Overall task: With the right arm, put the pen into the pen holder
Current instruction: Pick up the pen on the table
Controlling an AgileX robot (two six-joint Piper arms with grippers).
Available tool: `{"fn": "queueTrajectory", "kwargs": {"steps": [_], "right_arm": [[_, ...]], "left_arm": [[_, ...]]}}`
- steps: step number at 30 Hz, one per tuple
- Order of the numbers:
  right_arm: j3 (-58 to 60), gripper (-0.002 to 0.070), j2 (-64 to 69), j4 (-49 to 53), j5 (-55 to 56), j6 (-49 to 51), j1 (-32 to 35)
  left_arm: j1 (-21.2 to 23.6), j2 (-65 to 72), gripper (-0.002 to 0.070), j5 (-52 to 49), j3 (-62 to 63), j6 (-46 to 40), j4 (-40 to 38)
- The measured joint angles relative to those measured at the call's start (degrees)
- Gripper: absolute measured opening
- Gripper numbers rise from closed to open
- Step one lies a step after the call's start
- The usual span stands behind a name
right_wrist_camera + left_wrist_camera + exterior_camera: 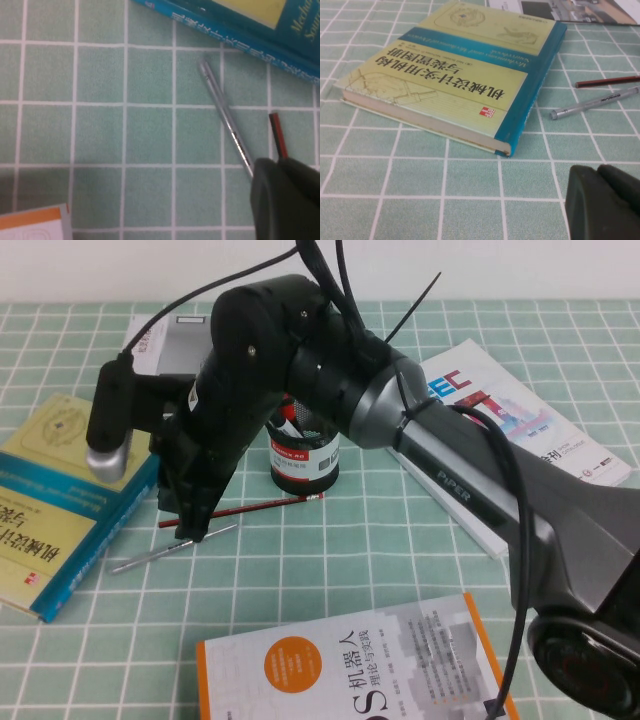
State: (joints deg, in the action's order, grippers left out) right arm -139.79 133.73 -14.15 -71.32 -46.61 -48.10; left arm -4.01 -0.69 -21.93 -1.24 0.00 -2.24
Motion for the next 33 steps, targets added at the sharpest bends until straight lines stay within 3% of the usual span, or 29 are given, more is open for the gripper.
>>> {"fn": "queueTrajectory", "kwargs": {"steps": [10,13,21,33], "right_arm": [[0.00,-0.0010,-0.72,-7.21,-0.10,-11.30,-0.03],[1.24,0.0032,-1.77,-8.51,1.80,-15.90,-0.37],[9.99,0.0280,-2.41,-6.95,7.13,-22.89,-0.71],[11.68,0.0316,1.80,-5.98,14.23,-23.40,-0.71]], "left_arm": [[0.00,0.00,-0.0004,0.00,0.00,0.00,0.00],[0.00,0.00,-0.0004,0.00,0.00,0.00,0.00],[0.00,0.00,-0.0004,0.00,0.00,0.00,0.00],[0.00,0.00,-0.0004,0.00,0.00,0.00,0.00]]}}
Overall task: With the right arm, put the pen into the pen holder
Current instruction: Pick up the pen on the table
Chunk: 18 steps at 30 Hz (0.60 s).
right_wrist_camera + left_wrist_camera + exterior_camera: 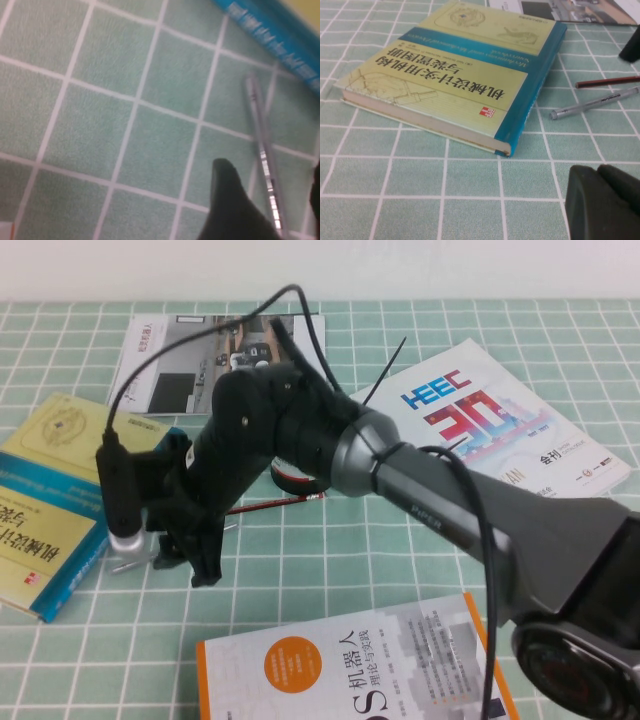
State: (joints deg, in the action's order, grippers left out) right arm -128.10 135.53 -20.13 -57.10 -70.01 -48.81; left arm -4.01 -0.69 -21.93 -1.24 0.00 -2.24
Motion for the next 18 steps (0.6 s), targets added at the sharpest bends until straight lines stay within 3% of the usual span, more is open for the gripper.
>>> {"fn": "queueTrajectory", "kwargs": {"steps": [18], "right_arm": [[0.11,0.0308,3.27,0.26,0.82,0.00,0.19]], "left_arm": [[0.00,0.00,-0.0004,0.00,0.00,0.00,0.00]]}}
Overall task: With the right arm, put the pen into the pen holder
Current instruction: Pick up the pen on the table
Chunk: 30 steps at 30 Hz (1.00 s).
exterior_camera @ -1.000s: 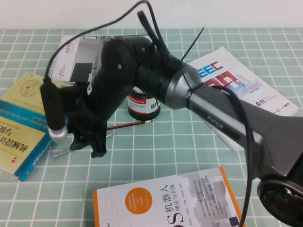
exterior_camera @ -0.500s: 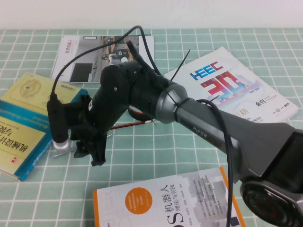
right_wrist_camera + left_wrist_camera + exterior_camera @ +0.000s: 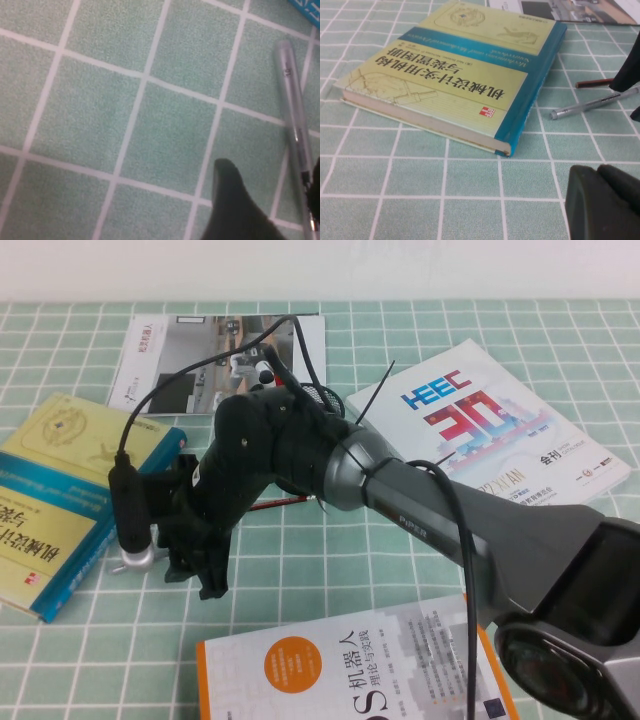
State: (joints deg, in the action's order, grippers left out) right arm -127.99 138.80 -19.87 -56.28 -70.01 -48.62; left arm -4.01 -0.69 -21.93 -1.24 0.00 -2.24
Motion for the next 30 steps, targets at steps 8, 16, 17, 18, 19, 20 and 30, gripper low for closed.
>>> {"fn": "queueTrajectory", "kwargs": {"steps": [8,16,17,18,19,20,30], "right_arm": [[0.00,0.0282,0.84,0.98,3.96,0.00,0.53],[0.00,0.0282,1.62,1.10,5.45,0.00,1.10],[0.00,0.0282,2.06,1.10,5.56,0.00,1.10],[0.00,0.0282,2.36,1.10,5.56,0.00,1.10],[0.00,0.0282,2.47,0.60,5.79,0.00,1.10],[0.00,0.0282,2.58,0.36,5.92,0.00,1.10],[0.00,0.0281,2.69,-1.06,5.78,0.69,1.67]], "left_arm": [[0.00,0.00,-0.0004,0.00,0.00,0.00,0.00],[0.00,0.00,-0.0004,0.00,0.00,0.00,0.00],[0.00,0.00,-0.0004,0.00,0.00,0.00,0.00],[0.00,0.00,-0.0004,0.00,0.00,0.00,0.00],[0.00,0.00,-0.0004,0.00,0.00,0.00,0.00],[0.00,0.00,-0.0004,0.00,0.00,0.00,0.00],[0.00,0.00,-0.0004,0.00,0.00,0.00,0.00]]}}
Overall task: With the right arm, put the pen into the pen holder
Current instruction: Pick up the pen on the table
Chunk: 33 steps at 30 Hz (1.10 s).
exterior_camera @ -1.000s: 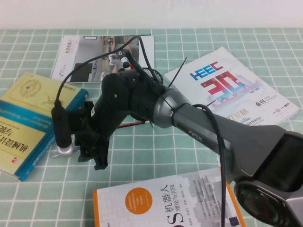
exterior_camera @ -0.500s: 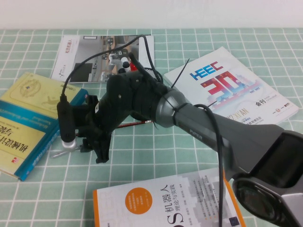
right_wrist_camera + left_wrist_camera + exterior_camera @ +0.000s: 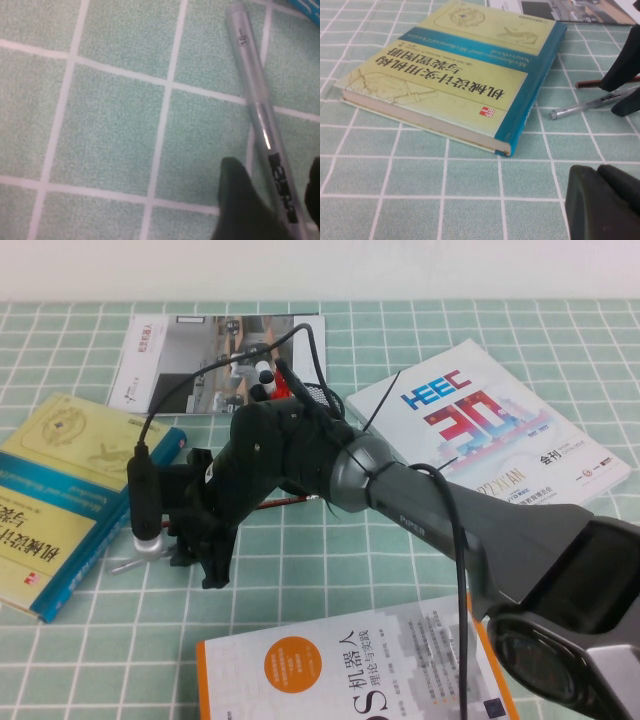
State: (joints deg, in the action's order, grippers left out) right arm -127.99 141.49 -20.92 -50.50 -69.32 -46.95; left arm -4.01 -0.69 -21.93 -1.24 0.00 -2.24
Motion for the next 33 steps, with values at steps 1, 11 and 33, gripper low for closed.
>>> {"fn": "queueTrajectory", "kwargs": {"steps": [1,11,33], "right_arm": [[0.00,0.0280,0.00,0.00,-0.12,0.88,0.00],[0.10,0.0183,-2.18,-1.16,-4.93,7.89,0.61],[-0.06,0.0290,-2.99,-1.38,-9.56,-0.74,0.61]], "left_arm": [[0.00,0.00,-0.0004,0.00,0.00,0.00,0.00],[0.00,0.00,-0.0004,0.00,0.00,0.00,0.00],[0.00,0.00,-0.0004,0.00,0.00,0.00,0.00]]}}
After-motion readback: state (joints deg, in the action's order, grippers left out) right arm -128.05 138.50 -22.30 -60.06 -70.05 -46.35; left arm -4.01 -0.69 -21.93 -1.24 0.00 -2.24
